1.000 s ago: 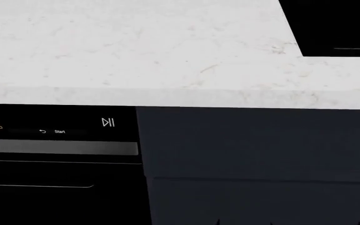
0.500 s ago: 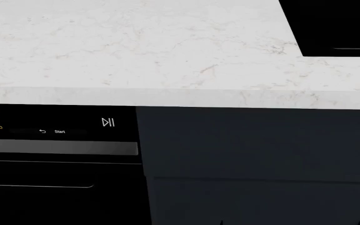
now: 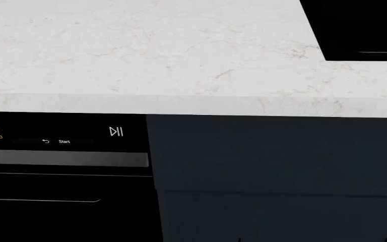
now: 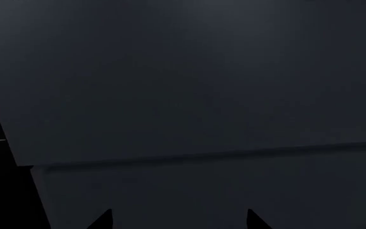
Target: Open the dishwasher door
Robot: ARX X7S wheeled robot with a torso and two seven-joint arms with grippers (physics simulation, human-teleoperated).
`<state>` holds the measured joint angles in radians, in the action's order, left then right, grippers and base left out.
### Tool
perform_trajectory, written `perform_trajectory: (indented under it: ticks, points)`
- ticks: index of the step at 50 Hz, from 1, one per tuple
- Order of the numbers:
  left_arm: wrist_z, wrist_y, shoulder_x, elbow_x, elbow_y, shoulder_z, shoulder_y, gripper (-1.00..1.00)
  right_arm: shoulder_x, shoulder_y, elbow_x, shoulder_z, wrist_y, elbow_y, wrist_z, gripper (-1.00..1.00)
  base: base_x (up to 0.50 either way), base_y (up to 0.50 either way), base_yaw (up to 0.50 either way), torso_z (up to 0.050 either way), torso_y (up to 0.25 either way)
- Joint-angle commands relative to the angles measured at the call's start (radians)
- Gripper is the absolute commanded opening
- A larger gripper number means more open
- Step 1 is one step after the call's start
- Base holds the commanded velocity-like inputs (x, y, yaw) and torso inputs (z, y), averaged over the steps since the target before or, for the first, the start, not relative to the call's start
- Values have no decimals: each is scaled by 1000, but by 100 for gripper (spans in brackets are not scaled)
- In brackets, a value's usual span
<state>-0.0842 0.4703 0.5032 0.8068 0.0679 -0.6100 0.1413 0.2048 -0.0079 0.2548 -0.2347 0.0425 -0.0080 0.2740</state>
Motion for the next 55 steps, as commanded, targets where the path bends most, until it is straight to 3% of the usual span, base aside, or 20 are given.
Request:
perform_trajectory:
  ticks: [1,55]
  points:
    - [-12,-40,-8,-3,-110,-24,62,100,5,2,3,-5,-3,-5,7,100,0,0,0,0,0]
    - [-50,-170,-85,-22,-444,-98,270,100,24,1,31,-10,12,0,30,100,0,0,0,0,0]
